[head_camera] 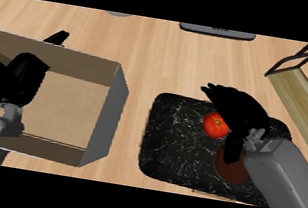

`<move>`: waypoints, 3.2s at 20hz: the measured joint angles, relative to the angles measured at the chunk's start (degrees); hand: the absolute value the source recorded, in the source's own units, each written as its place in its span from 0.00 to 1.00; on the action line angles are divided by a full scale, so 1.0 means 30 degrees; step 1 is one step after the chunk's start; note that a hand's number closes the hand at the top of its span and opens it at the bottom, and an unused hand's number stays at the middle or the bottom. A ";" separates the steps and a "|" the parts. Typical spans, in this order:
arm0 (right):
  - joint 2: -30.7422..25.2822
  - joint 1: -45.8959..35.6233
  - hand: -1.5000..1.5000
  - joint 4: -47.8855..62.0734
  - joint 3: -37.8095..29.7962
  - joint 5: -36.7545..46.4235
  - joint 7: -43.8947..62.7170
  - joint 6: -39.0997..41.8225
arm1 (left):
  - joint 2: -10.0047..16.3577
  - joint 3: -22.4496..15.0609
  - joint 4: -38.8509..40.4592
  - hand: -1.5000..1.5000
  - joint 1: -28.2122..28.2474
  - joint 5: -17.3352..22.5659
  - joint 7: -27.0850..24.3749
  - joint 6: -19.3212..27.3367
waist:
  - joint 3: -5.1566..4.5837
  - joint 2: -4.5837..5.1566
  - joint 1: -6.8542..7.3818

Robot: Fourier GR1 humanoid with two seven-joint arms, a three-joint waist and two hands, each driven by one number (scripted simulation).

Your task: Pick the tomato from the tray and place it in the tiered shelf

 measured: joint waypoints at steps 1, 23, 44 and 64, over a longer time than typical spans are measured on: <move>0.0108 0.0125 0.00 0.0404 0.0040 0.0346 -0.0365 -0.0336 | -0.0012 -0.0027 -0.0165 0.50 0.0175 0.0020 0.0000 -0.0029 | -0.0014 -0.0013 0.0017; 0.1749 0.0311 1.00 0.4066 0.0015 0.4584 -0.5424 -0.3002 | -0.0298 0.0179 -0.0089 0.50 0.0002 -0.0318 0.0171 -0.0085 | -0.0284 -0.0299 0.0018; 0.6975 1.0397 1.00 -1.2419 0.3970 0.6281 0.2609 -0.8354 | 0.0231 0.0378 -0.0111 0.50 0.0668 0.0083 0.0049 -0.0045 | -0.0016 -0.0176 -0.0501; 0.6604 0.0526 1.00 -1.5519 -0.8068 0.5783 0.7767 -0.1866 | 0.0155 0.0067 -0.0202 0.50 0.0311 0.0211 0.0280 0.0007 | 0.0000 -0.0076 -0.0289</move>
